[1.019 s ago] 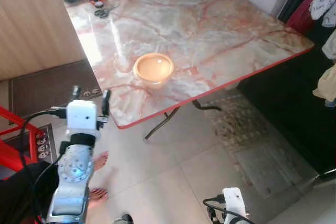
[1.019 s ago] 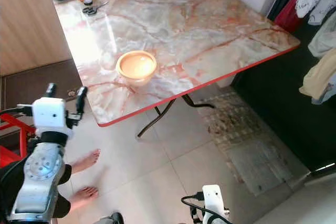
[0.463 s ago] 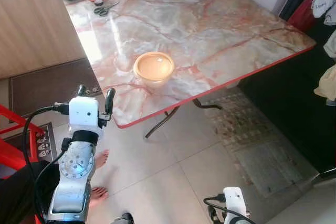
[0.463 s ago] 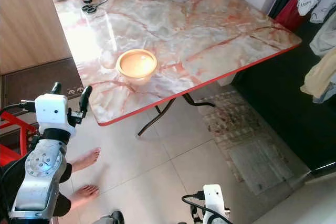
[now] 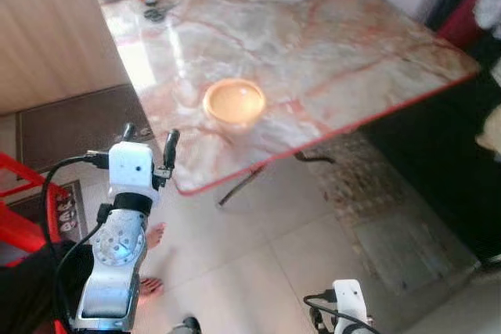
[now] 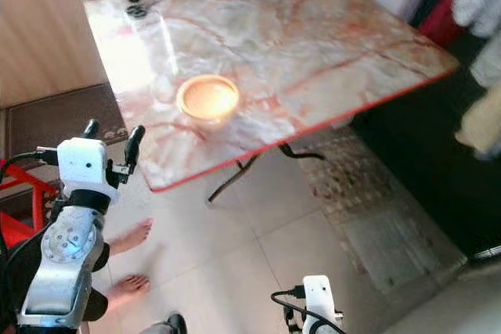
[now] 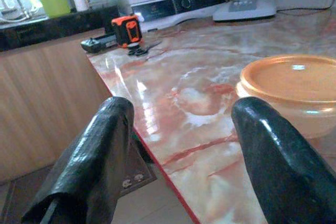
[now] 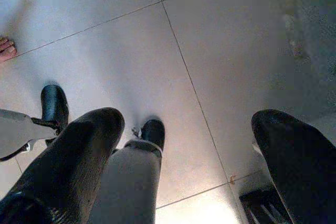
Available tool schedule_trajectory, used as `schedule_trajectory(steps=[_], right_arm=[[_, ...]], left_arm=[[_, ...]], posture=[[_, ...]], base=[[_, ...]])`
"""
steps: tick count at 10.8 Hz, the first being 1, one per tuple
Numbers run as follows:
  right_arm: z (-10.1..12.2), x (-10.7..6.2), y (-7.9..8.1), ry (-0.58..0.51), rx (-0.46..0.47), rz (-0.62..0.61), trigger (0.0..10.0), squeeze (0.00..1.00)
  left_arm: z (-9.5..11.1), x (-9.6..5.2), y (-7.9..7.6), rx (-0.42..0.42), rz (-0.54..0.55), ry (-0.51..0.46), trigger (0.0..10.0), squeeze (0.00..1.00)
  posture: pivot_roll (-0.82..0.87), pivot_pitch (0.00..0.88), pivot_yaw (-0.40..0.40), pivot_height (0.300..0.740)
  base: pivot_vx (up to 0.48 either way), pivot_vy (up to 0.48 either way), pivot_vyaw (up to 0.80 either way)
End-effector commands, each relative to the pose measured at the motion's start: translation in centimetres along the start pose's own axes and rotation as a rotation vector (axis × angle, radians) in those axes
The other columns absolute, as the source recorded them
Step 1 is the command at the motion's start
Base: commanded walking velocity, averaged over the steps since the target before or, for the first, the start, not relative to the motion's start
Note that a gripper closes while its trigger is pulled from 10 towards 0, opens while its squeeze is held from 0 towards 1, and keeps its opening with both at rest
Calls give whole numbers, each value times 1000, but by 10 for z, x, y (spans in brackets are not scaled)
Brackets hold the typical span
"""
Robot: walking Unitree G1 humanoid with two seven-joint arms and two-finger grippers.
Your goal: Restocking fridge
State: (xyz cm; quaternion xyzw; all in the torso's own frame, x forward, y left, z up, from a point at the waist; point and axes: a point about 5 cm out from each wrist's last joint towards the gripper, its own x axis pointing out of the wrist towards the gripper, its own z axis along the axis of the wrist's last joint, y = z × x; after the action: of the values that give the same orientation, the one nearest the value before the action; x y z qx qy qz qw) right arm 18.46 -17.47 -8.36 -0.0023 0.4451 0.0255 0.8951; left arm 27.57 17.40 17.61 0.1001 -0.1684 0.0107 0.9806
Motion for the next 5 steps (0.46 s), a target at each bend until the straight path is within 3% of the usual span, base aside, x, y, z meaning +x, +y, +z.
schedule_trajectory(steps=[1,5], right_arm=[[-9,-2,0,30,6,-2,10000,0],[-9,-2,0,29,3,3,10000,0]], left_arm=[[1,-2,1,-14,-5,8,10000,0],[2,-1,-2,-23,-19,-1,10000,0]], posture=[[-105,178,-47,740],[-107,158,-41,740]], base=[[270,0,0],[281,0,0]])
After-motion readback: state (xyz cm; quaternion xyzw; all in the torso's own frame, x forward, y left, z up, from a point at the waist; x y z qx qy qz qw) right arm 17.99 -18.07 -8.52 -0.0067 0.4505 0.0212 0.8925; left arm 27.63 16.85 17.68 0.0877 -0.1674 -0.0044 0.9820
